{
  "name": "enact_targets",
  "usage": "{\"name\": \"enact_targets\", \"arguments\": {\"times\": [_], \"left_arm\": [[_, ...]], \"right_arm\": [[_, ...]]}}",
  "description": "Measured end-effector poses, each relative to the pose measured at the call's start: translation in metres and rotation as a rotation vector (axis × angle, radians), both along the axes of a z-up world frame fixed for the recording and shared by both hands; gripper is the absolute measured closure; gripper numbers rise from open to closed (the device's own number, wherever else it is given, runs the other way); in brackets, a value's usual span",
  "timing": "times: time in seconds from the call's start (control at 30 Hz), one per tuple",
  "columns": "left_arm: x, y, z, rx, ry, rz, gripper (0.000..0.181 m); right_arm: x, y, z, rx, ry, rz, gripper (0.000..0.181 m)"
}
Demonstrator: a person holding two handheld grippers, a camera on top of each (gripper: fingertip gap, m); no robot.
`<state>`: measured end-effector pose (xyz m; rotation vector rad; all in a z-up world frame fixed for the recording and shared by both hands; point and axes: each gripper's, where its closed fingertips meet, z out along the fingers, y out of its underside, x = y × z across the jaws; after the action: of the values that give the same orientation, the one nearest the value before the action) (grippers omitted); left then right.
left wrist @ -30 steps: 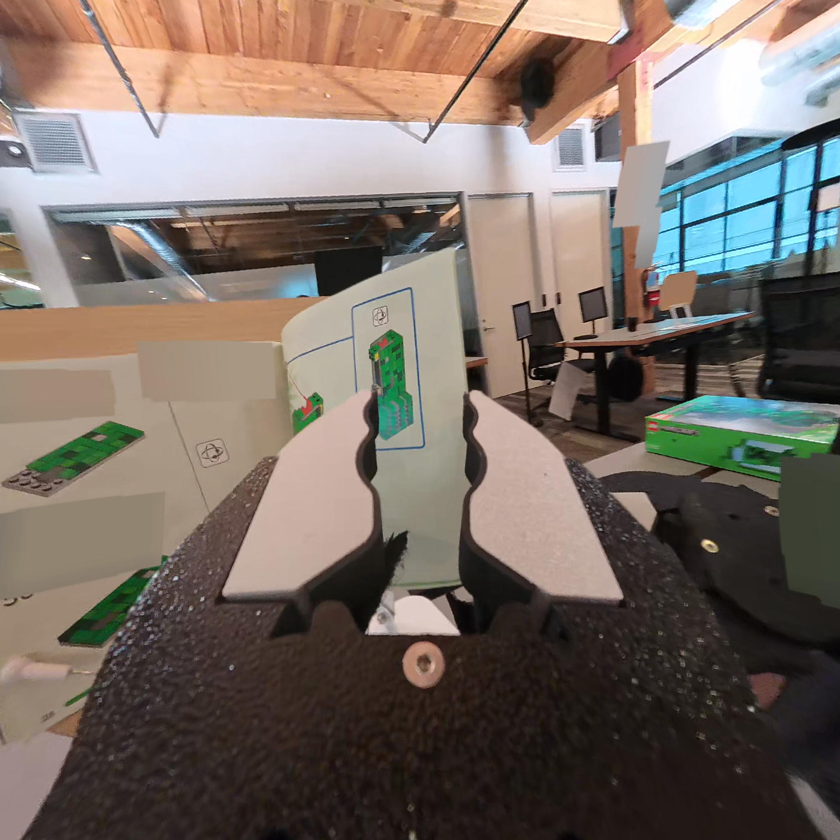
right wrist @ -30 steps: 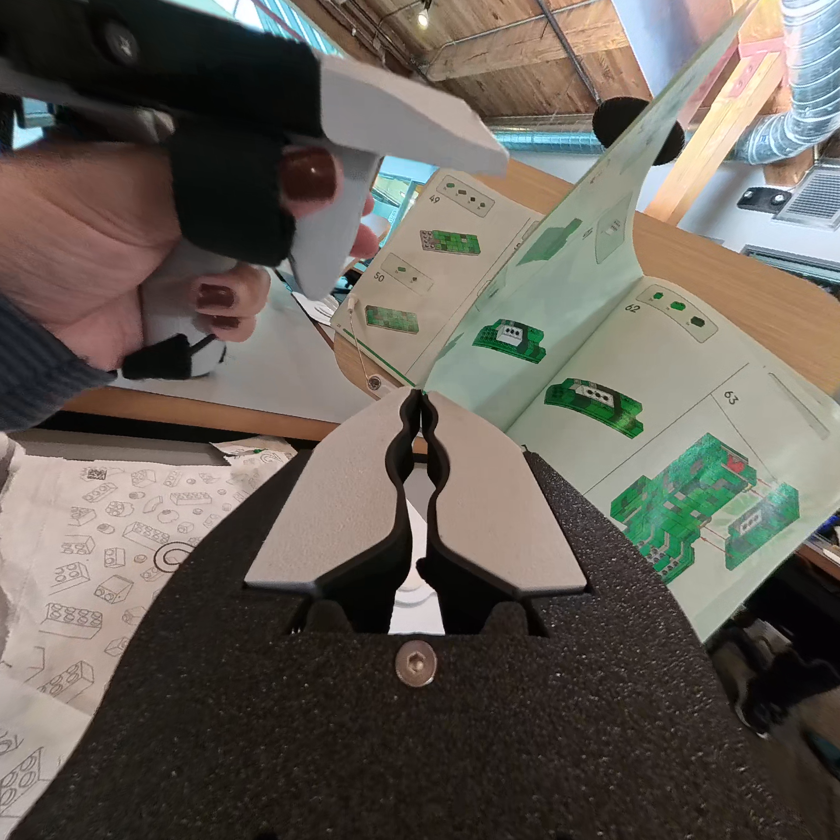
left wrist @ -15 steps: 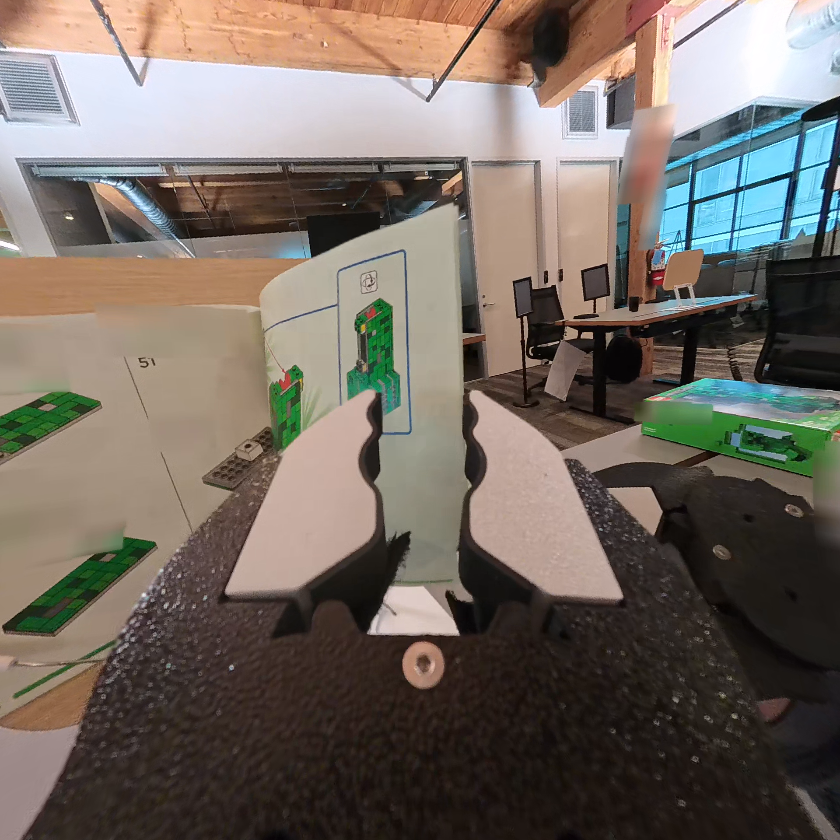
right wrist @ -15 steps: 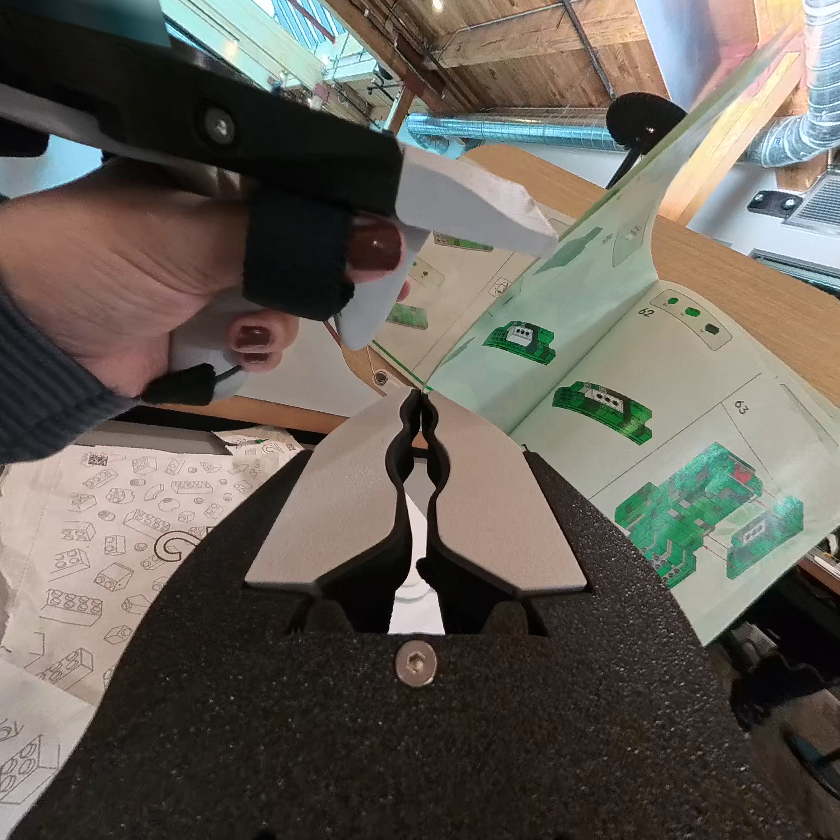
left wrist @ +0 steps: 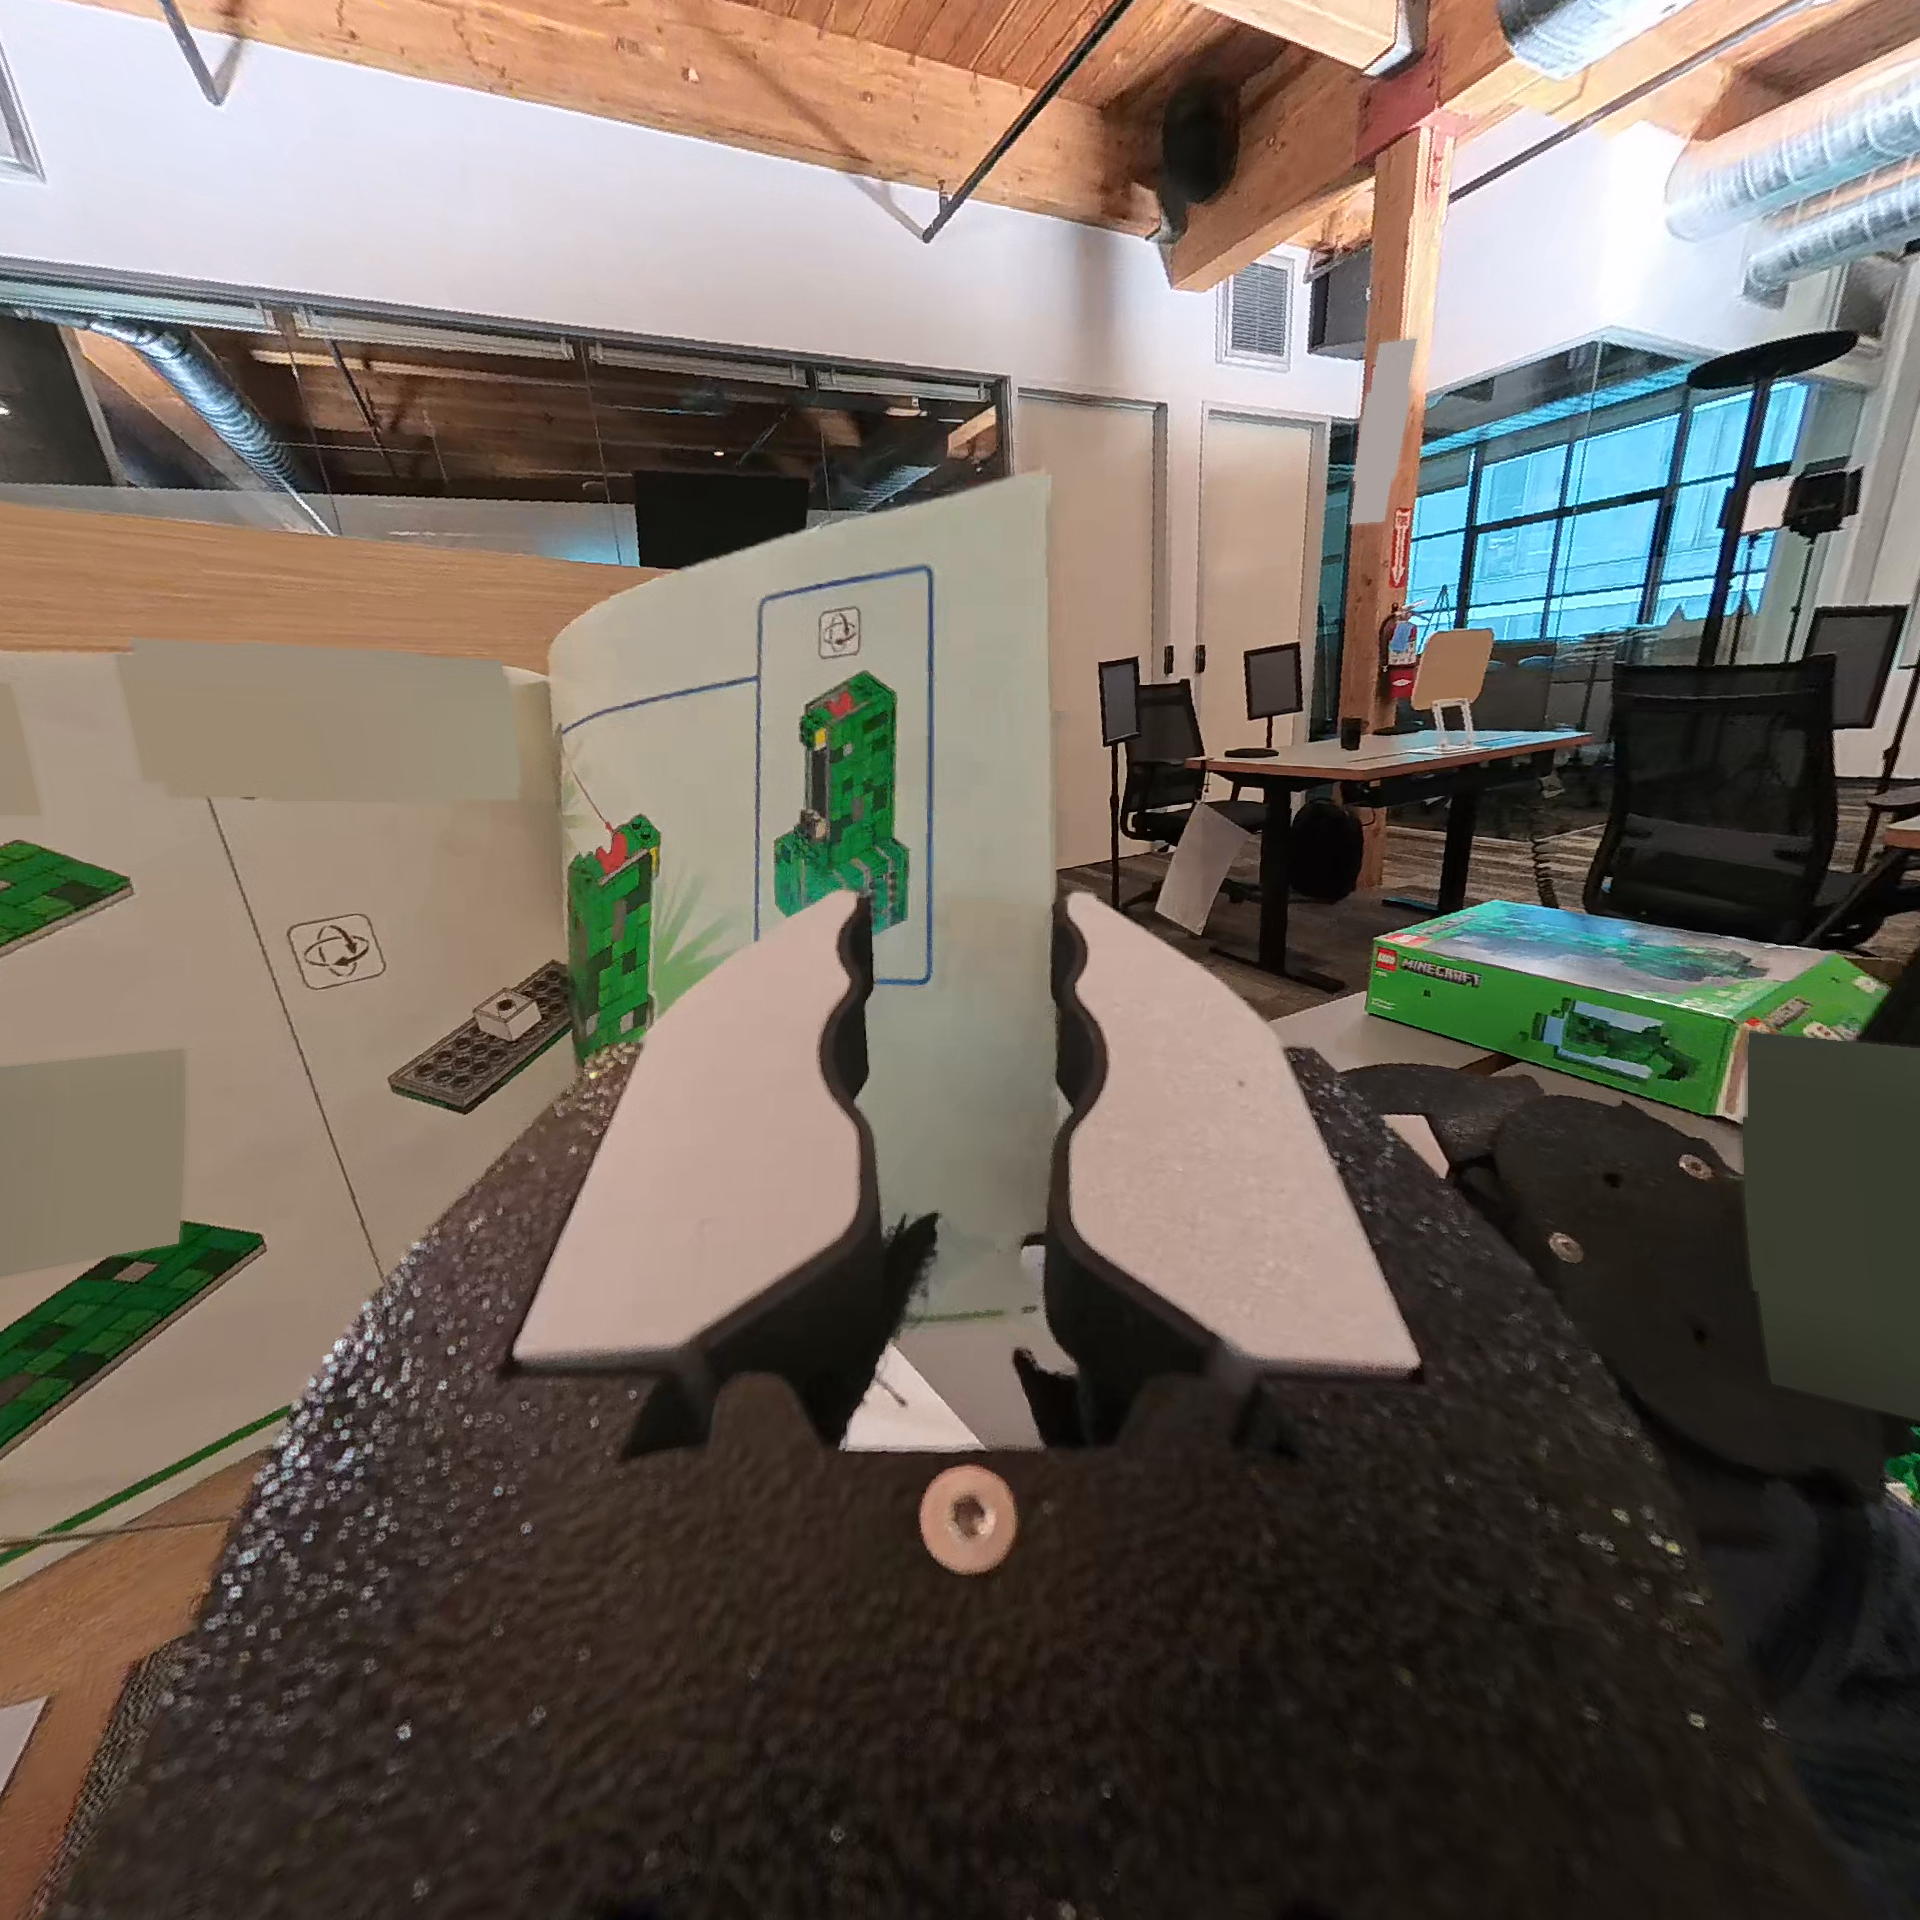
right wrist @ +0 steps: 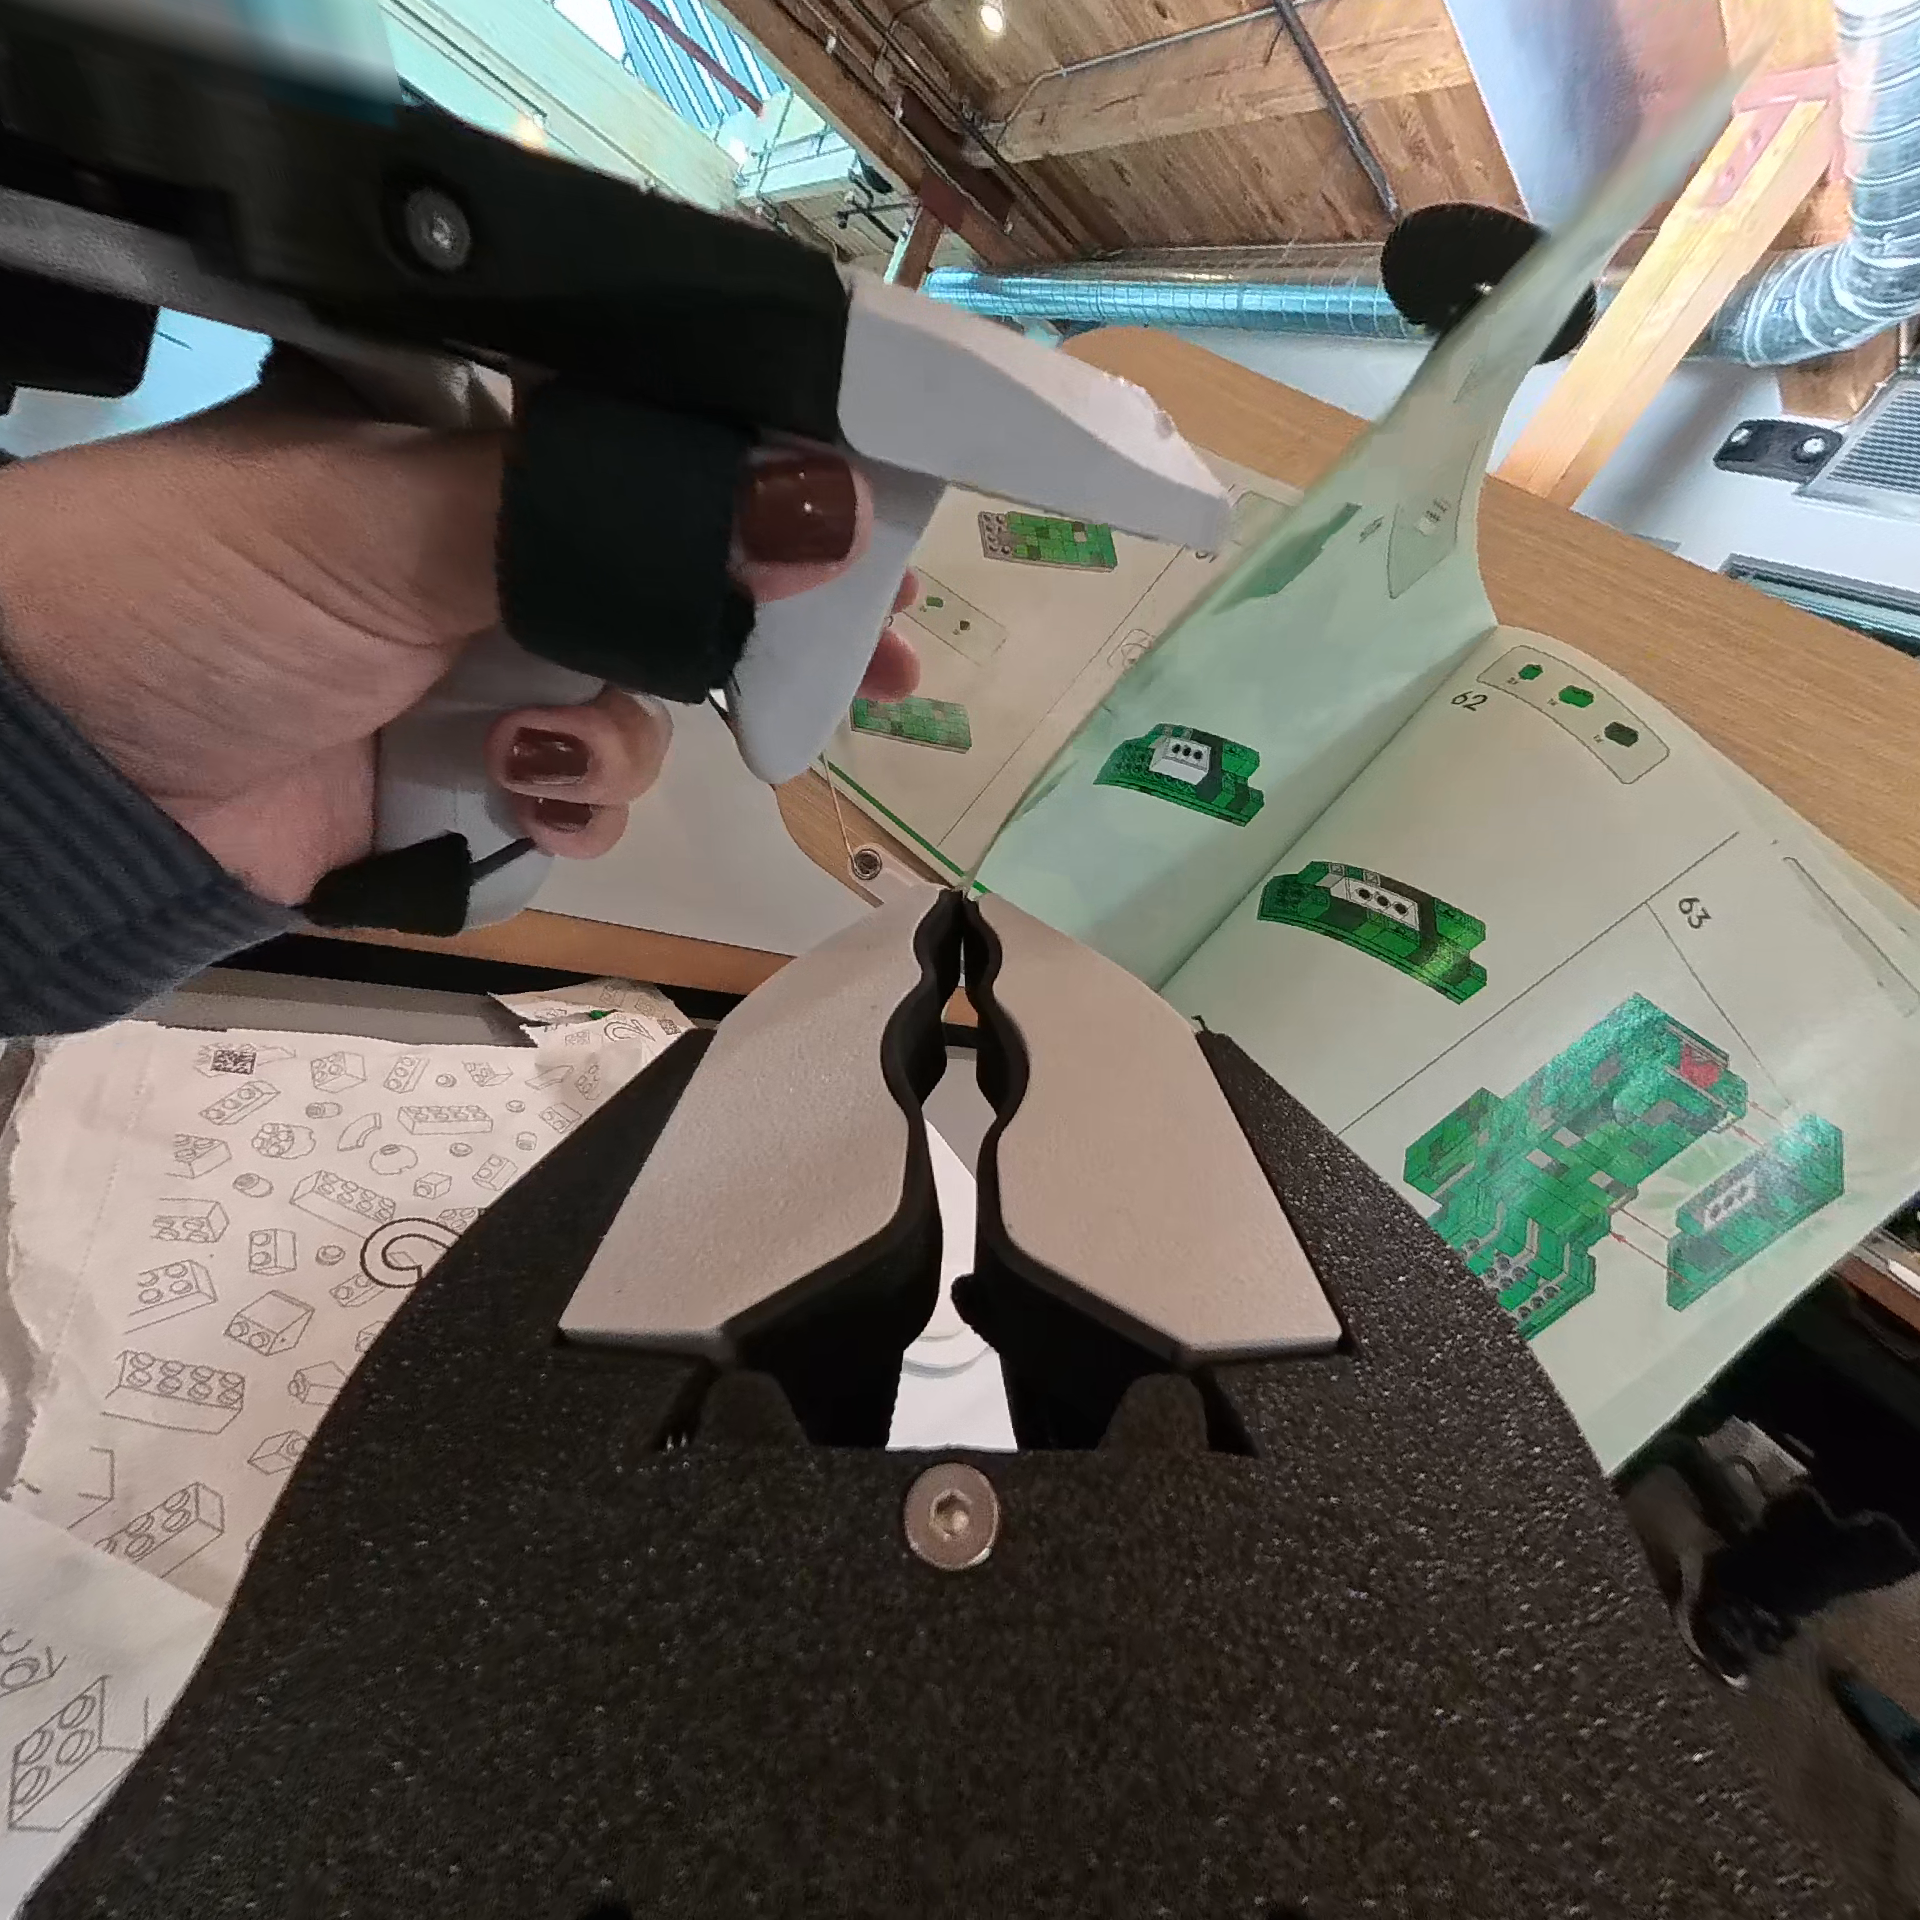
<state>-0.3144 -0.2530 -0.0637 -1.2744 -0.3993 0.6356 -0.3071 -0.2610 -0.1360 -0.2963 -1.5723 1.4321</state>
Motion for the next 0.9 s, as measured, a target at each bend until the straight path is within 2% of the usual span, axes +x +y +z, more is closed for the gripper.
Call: {"name": "enact_targets", "arguments": {"times": [0.5, 0.6, 0.73, 0.9], "left_arm": [[-0.0015, 0.0011, -0.0030, 0.003, -0.031, -0.019, 0.152], [0.0006, 0.0028, -0.0033, 0.005, -0.034, -0.046, 0.159], [0.0038, 0.0042, -0.0028, 0.003, -0.018, -0.068, 0.179], [0.0027, 0.0028, -0.0015, -0.001, 0.007, -0.034, 0.181]], "right_arm": [[-0.0008, 0.0004, -0.0012, -0.009, -0.013, 0.007, 0.181], [-0.0010, 0.0006, -0.0015, -0.011, -0.016, 0.008, 0.181], [-0.0011, 0.0013, -0.0011, -0.013, -0.015, 0.007, 0.181], [-0.0008, 0.0022, -0.0009, -0.016, -0.017, 0.010, 0.181]]}}
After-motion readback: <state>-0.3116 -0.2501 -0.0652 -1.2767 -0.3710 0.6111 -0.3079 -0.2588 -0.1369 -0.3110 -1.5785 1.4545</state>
